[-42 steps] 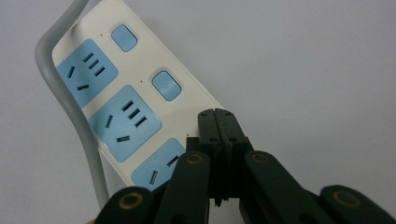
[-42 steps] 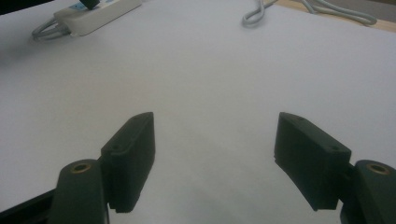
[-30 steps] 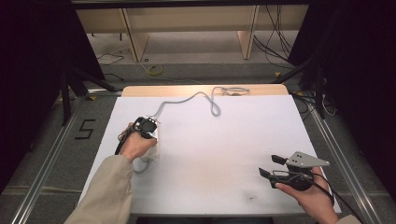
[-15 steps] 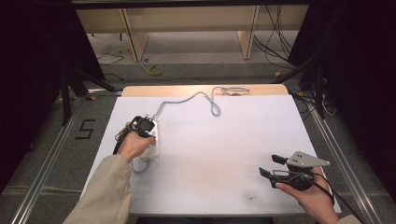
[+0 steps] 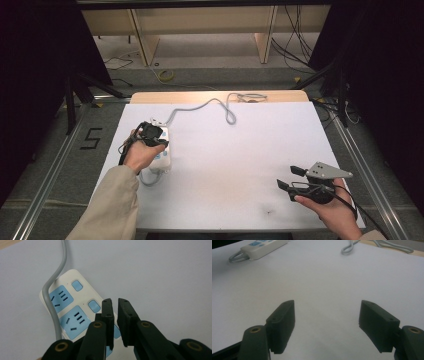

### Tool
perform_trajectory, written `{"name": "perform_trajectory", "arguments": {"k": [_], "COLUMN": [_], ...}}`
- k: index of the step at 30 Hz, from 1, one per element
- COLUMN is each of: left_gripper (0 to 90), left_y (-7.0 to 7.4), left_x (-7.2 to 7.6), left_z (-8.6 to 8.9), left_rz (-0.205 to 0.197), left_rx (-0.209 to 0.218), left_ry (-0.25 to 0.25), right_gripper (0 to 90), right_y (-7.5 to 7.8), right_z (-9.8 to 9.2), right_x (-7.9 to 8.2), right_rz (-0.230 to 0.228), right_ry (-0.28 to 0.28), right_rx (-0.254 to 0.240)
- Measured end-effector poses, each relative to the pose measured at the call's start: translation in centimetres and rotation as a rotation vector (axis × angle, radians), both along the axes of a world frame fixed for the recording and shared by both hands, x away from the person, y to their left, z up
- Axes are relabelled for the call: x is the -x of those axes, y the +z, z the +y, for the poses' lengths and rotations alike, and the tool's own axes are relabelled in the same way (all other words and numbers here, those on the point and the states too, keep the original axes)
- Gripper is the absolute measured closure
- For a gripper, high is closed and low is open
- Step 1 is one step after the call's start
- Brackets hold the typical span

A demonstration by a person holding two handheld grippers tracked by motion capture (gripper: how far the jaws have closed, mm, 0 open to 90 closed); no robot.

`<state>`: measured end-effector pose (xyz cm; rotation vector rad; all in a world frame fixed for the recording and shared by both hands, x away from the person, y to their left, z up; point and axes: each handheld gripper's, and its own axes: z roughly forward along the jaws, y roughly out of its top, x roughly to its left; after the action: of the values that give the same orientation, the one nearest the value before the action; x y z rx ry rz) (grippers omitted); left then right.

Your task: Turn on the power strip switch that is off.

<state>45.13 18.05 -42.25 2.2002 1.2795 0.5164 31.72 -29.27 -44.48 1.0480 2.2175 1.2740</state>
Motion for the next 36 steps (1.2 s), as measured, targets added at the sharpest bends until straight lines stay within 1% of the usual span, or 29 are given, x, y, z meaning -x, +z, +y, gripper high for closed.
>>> {"name": "perform_trajectory", "arguments": {"k": [4, 5, 6, 7, 8, 9, 10, 11, 14, 17, 21, 23, 25, 29, 32, 34, 36], "left_gripper": [74.8, 67.4, 67.4, 61.2, 55.8, 51.9, 47.4, 43.3, 31.3, 24.1, 18.4, 17.3, 16.6, 16.2, 16.1, 16.1, 16.0], "left_y": [0.2, 0.3, 0.3, 0.3, 0.3, 0.3, 0.3, 0.4, 0.6, 0.8, 1.2, 1.4, 1.6, 1.6, 1.5, 1.4, 1.4], "left_x": [0.3, 0.3, 0.4, 0.4, 0.4, 0.5, 0.5, 0.5, 0.7, 0.9, 1.3, 1.6, 1.9, 2.4, 2.8, 3.2, 3.5], "left_z": [-0.1, -0.1, -0.1, -0.2, -0.3, -0.3, -0.4, -0.4, -0.4, -0.4, -0.5, -0.6, -0.7, -1.0, -1.2, -1.3, -1.3], "left_rz": [-0.035, -0.051, -0.07, -0.092, -0.107, -0.117, -0.121, -0.122, -0.125, -0.133, -0.162, -0.179, -0.194, -0.217, -0.231, -0.232, -0.234], "left_rx": [0.024, 0.032, 0.03, 0.013, -0.006, -0.01, -0.005, 0.012, 0.038, 0.064, 0.107, 0.132, 0.148, 0.146, 0.155, 0.161, 0.157], "left_ry": [-0.013, -0.015, -0.026, -0.042, -0.057, -0.06, -0.056, -0.049, -0.035, -0.043, -0.062, -0.075, -0.089, -0.116, -0.132, -0.143, -0.157], "right_gripper": [29.7, 29.7, 29.7, 29.7, 29.7, 29.6, 29.6, 29.6, 29.6, 29.5, 29.4, 29.4, 29.4, 29.4, 29.4, 29.4, 29.4], "right_y": [0.0, 0.0, 0.0, 0.0, 0.0, 0.0, 0.0, 0.0, 0.0, 0.0, 0.0, 0.0, 0.0, 0.0, 0.0, 0.0, -0.1], "right_z": [0.0, 0.0, 0.0, 0.0, 0.0, 0.0, 0.0, 0.0, 0.0, 0.0, 0.0, 0.0, 0.0, 0.0, 0.0, 0.0, 0.1], "right_x": [0.0, 0.0, 0.0, 0.0, 0.0, 0.0, 0.0, 0.0, 0.0, 0.0, 0.0, 0.0, 0.0, 0.0, -0.1, -0.1, -0.1], "right_rz": [-0.001, -0.001, -0.001, -0.003, -0.001, -0.002, -0.003, -0.003, -0.003, -0.003, -0.004, -0.005, -0.004, -0.001, -0.002, 0.001, 0.002], "right_ry": [-0.002, -0.001, -0.001, -0.001, 0.0, -0.001, -0.002, -0.002, 0.002, 0.001, 0.0, 0.0, 0.0, 0.001, -0.001, 0.001, 0.002], "right_rx": [-0.002, -0.003, -0.003, -0.004, -0.002, -0.005, -0.006, -0.007, -0.003, -0.004, -0.006, -0.005, -0.006, -0.002, -0.003, -0.002, -0.002]}}
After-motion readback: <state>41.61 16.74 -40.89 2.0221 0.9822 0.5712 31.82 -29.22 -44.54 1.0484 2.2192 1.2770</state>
